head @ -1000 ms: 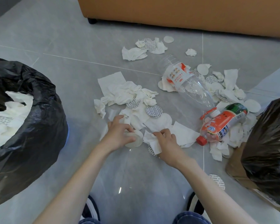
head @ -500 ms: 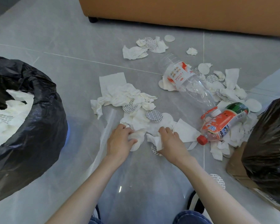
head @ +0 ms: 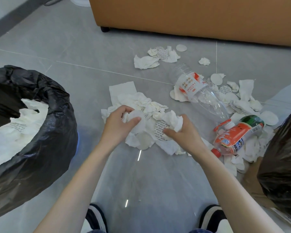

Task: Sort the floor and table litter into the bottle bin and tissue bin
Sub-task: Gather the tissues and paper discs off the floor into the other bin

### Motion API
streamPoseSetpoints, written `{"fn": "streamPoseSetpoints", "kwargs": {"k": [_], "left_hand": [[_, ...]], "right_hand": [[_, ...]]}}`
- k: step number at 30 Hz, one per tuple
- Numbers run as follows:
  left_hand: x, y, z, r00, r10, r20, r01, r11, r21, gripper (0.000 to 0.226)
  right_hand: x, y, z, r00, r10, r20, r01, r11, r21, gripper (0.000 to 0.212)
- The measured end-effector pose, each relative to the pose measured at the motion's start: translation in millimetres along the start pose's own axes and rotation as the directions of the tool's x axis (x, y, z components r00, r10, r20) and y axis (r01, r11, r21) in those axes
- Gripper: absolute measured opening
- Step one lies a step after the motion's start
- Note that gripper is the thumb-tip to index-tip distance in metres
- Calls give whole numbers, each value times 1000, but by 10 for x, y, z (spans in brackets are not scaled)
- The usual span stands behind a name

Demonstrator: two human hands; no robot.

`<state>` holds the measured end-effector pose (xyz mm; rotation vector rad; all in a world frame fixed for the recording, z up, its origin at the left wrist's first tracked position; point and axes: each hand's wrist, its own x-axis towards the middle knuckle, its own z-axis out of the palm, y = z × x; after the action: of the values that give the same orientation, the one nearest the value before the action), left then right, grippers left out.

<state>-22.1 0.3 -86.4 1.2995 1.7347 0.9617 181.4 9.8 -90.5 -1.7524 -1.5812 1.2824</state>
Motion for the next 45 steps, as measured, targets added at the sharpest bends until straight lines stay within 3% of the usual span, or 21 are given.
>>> {"fn": "streamPoseSetpoints", "kwargs": {"k": [6,13,19,25,30,33,39,45], "left_hand": [[25,320,-472,979,40,-200,-66,990,-124,17],[-142,543,-1259,864,37,-502,-120,984,-134,14],[-327,396,-1883,736,-22,-677,-55,994,-91,13],[-447,116,-2211,652,-192,-734,32,973,-227,21],[-475,40,-2290,676,-225,-702,61,966,-251,36],[-456,100,-2271,685,-185,-705,22,972,-233,36],[-368,308,-2113,731,2,-683,-55,997,-56,30],[-118,502,-1654,822,109,-558,-142,990,-15,26]], "right_hand": [[120,-697,118,996,-85,38,72,958,276,31],[119,-1640,646,938,-271,215,164,896,413,34],[37,-2328,1214,873,-393,290,266,881,392,40],[-51,-2543,1811,802,-494,336,498,863,82,49],[-48,-2479,1885,741,-537,403,593,805,-18,72],[-52,-2469,1780,726,-576,376,624,781,-7,69],[79,-2302,1465,807,-536,249,536,841,73,49],[290,-1827,1039,894,-432,121,431,902,39,37]]}}
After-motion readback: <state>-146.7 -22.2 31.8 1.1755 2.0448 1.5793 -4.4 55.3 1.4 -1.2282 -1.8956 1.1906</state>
